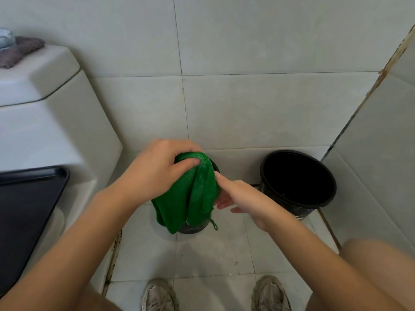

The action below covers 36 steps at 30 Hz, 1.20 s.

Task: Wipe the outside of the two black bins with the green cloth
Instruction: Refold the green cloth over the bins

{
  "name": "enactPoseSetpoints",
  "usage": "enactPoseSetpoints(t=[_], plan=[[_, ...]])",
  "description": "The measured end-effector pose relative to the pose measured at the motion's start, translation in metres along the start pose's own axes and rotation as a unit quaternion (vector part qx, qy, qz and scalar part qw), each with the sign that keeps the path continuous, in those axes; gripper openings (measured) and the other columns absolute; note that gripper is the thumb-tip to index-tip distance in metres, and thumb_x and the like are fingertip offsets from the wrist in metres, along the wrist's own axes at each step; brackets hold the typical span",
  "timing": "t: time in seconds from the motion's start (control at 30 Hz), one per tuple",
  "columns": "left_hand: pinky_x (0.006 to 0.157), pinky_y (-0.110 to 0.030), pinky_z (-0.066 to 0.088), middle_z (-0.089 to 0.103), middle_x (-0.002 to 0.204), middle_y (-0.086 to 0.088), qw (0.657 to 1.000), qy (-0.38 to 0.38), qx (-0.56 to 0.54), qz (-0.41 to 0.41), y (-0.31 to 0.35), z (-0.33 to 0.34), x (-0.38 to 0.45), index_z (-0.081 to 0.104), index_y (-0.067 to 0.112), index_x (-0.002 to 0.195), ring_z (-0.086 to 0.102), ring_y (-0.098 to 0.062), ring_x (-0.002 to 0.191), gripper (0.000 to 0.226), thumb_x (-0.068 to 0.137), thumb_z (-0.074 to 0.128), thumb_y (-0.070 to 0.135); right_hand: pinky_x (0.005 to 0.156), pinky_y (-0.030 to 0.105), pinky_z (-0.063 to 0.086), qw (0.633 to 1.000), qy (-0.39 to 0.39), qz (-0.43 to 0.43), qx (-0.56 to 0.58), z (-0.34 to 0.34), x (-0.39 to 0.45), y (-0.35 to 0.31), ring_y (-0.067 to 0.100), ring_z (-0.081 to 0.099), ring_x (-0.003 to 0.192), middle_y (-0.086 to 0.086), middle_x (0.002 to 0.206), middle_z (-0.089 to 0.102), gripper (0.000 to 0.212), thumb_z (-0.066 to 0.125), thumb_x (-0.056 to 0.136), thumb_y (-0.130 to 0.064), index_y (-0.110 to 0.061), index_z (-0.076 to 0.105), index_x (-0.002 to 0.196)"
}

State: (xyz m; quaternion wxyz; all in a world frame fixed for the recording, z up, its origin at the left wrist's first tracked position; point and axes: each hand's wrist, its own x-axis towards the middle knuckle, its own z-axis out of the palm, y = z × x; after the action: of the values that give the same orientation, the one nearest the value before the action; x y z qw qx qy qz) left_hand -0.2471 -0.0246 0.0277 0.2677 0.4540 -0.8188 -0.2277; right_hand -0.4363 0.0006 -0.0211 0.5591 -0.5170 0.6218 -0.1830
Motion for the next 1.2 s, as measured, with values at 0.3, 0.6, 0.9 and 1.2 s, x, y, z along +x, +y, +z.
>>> enactPoseSetpoints(t=[0.3,0.6,0.9,1.2], plan=[[0.079,-0.038,0.053,0.072,0.097,0.015,0.996,-0.021,0.064,0.055,0.005,0.009,-0.003,0.072,0.026,0.104,0.065,-0.006,0.089,0.026,0.088,0.052,0.032,0.085,0.035,0.052,0.95,-0.082,-0.011,0.3,0.001,0.006,0.011,0.022,0.066,0.105,0.007,0.111,0.071,0.04,0.052,0.096,-0.044,-0.014,0.067,0.119],[0.073,-0.041,0.055,0.072,0.094,0.014,0.995,0.004,0.073,0.064,-0.004,-0.006,-0.004,0.068,0.033,0.101,0.067,-0.007,0.085,0.03,0.086,0.046,0.048,0.077,0.035,0.056,0.877,-0.192,-0.02,0.44,-0.007,0.004,0.012,0.025,0.067,0.093,0.013,0.113,0.067,0.045,0.059,0.083,-0.015,-0.009,0.059,0.127],[0.07,-0.043,0.055,0.072,0.094,0.01,0.989,0.007,0.133,0.064,-0.011,-0.015,-0.008,0.07,0.029,0.103,0.067,-0.017,0.086,0.04,0.087,0.041,0.05,0.083,0.036,0.052,0.921,-0.171,-0.036,0.349,-0.008,-0.002,0.014,0.023,0.065,0.102,0.012,0.12,0.066,0.037,0.056,0.091,-0.017,-0.013,0.059,0.128],[0.072,-0.04,0.055,0.072,0.094,0.017,0.994,0.003,0.089,0.067,-0.004,-0.012,-0.009,0.071,0.028,0.1,0.066,-0.007,0.085,0.035,0.085,0.046,0.046,0.082,0.041,0.054,0.923,-0.144,-0.069,0.351,-0.008,0.001,0.008,0.027,0.067,0.101,0.013,0.117,0.068,0.039,0.061,0.086,-0.014,-0.011,0.059,0.125]])
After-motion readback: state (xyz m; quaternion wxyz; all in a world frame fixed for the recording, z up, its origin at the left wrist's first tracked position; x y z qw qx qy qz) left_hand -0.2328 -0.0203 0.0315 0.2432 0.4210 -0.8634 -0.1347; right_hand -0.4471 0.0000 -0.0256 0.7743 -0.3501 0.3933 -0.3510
